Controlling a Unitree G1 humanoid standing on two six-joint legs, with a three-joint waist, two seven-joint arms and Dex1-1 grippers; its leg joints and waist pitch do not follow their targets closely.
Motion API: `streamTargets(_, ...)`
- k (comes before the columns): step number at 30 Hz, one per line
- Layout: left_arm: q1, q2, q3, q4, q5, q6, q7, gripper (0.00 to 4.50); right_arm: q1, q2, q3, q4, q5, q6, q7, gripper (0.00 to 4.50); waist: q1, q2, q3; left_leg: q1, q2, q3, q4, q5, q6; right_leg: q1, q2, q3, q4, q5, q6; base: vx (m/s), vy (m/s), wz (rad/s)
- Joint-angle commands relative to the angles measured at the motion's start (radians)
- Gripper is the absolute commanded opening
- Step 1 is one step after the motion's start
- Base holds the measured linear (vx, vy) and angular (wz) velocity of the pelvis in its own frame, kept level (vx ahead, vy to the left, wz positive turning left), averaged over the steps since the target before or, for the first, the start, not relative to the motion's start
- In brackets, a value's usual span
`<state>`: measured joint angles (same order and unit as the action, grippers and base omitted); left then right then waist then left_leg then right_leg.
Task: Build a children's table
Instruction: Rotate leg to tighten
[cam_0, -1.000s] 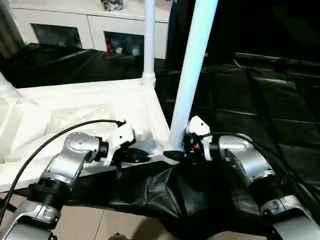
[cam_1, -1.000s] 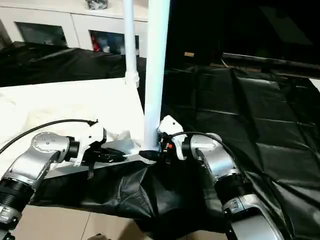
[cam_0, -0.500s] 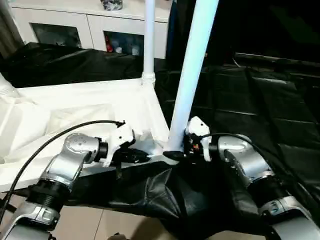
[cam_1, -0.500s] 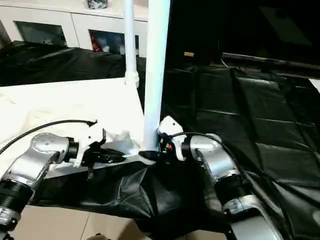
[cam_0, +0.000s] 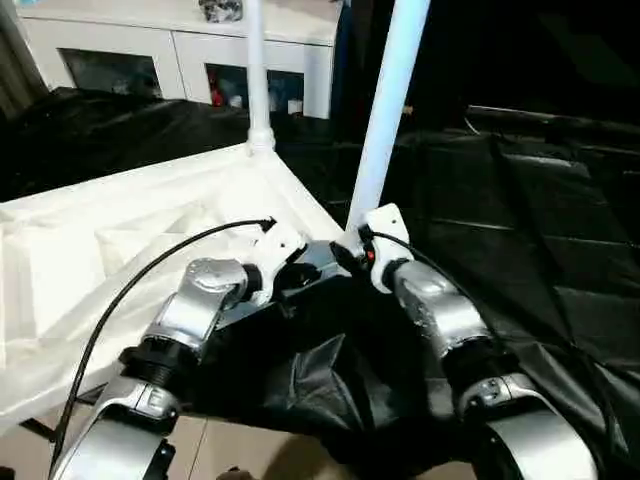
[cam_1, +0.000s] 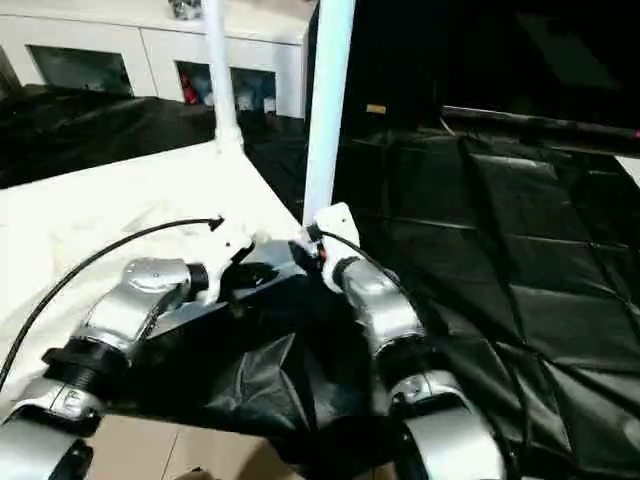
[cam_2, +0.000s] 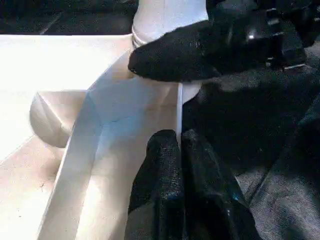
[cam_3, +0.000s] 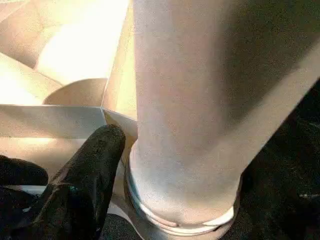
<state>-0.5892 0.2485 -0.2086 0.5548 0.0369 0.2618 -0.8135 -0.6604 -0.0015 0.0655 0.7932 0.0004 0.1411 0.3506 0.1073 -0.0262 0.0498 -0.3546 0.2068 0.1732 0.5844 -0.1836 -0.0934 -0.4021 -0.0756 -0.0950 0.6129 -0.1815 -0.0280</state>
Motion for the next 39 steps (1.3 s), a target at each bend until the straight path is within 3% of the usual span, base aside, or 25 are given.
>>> streamTargets(1,-0.025,-0.039,-0.008,-0.035,-0.022,-0.036,0.003,0.00,0.000,0.056,0.064,0.015,0.001,0.001,0.070,3.85,-0.004,0.004,-0.064,0.005,0.027,-0.004,-0.071,-0.166,0.009,0.055,-0.076,0.061,-0.066,-0.165,-0.174,0.000,0.000,0.00)
streamTargets(6,0.028,0.016,-0.022,-0.095,-0.054,-0.074,-0.123,0.00,0.004,-0.018,0.092,0.010,-0.026,-0.055,0.151,3.96,-0.008,0.004,-0.063,0.002,0.030,-0.006,-0.072,-0.179,0.010,0.057,-0.080,0.061,-0.068,-0.194,-0.165,0.000,0.000,0.00)
streamTargets(11,0.064,0.060,-0.027,-0.144,-0.090,-0.064,-0.214,0.00,0.034,-0.082,0.102,-0.074,0.014,-0.054,0.328,3.96,-0.009,0.003,-0.062,0.003,0.031,-0.005,-0.071,-0.176,0.029,0.058,-0.077,0.062,-0.067,-0.179,-0.174,0.000,0.000,0.00)
streamTargets(15,0.084,0.101,-0.025,-0.169,-0.117,-0.085,-0.298,0.00,0.077,-0.177,0.154,-0.170,0.038,-0.067,0.536,3.96,-0.009,0.009,-0.061,0.005,0.031,-0.004,-0.070,-0.192,0.035,0.057,-0.073,0.061,-0.070,-0.183,-0.180,0.000,0.000,0.00)
streamTargets(21,0.101,0.150,-0.029,-0.192,-0.128,-0.089,-0.379,0.00,0.098,-0.231,0.174,-0.213,0.046,-0.060,0.636,3.96,-0.007,0.011,-0.060,0.003,0.030,-0.005,-0.070,-0.194,0.033,0.057,-0.074,0.060,-0.071,-0.212,-0.186,0.000,0.000,0.00)
streamTargets(26,0.112,0.191,-0.025,-0.206,-0.142,-0.089,-0.440,0.00,0.122,-0.269,0.196,-0.261,0.046,-0.050,0.707,3.96,-0.006,0.012,-0.061,0.004,0.031,-0.005,-0.069,-0.184,0.039,0.056,-0.071,0.059,-0.066,-0.177,-0.201,0.000,0.000,0.00)
streamTargets(27,0.115,0.199,-0.025,-0.212,-0.145,-0.086,-0.453,0.00,0.122,-0.273,0.199,-0.263,0.043,-0.052,0.708,3.68,-0.005,0.012,-0.062,0.005,0.031,-0.004,-0.069,-0.190,0.037,0.055,-0.072,0.060,-0.067,-0.184,-0.202,0.000,0.000,0.00)
streamTargets(29,0.122,0.212,-0.023,-0.222,-0.152,-0.081,-0.474,0.00,0.119,-0.270,0.199,-0.263,0.047,-0.051,0.720,3.60,-0.005,0.011,-0.061,0.005,0.031,-0.004,-0.069,-0.194,0.036,0.055,-0.073,0.060,-0.068,-0.195,-0.202,0.000,0.000,0.00)
streamTargets(30,0.122,0.214,-0.024,-0.225,-0.154,-0.079,-0.476,0.00,0.118,-0.269,0.198,-0.265,0.051,-0.049,0.725,3.55,-0.005,0.004,-0.061,0.004,0.031,-0.004,-0.069,-0.189,0.036,0.055,-0.074,0.060,-0.068,-0.200,-0.200,0.000,0.000,0.00)
streamTargets(32,0.123,0.215,-0.025,-0.227,-0.155,-0.077,-0.477,0.00,0.119,-0.267,0.199,-0.270,0.054,-0.048,0.731,3.41,-0.004,0.008,-0.061,0.004,0.031,-0.004,-0.068,-0.187,0.037,0.054,-0.073,0.060,-0.068,-0.203,-0.199,0.000,0.000,0.00)
streamTargets(34,0.127,0.214,-0.023,-0.233,-0.157,-0.071,-0.474,0.00,0.123,-0.268,0.203,-0.284,0.062,-0.041,0.752,3.17,-0.003,-0.001,-0.060,0.003,0.031,-0.004,-0.069,-0.181,0.040,0.056,-0.074,0.060,-0.067,-0.207,-0.196,0.000,0.000,0.00)
streamTargets(39,0.140,0.211,-0.020,-0.237,-0.160,-0.071,-0.467,0.00,0.126,-0.267,0.210,-0.284,0.061,-0.035,0.759,2.84,-0.002,0.008,-0.060,0.005,0.031,-0.004,-0.068,-0.178,0.034,0.054,-0.074,0.061,-0.068,-0.206,-0.192,0.000,0.000,0.00)
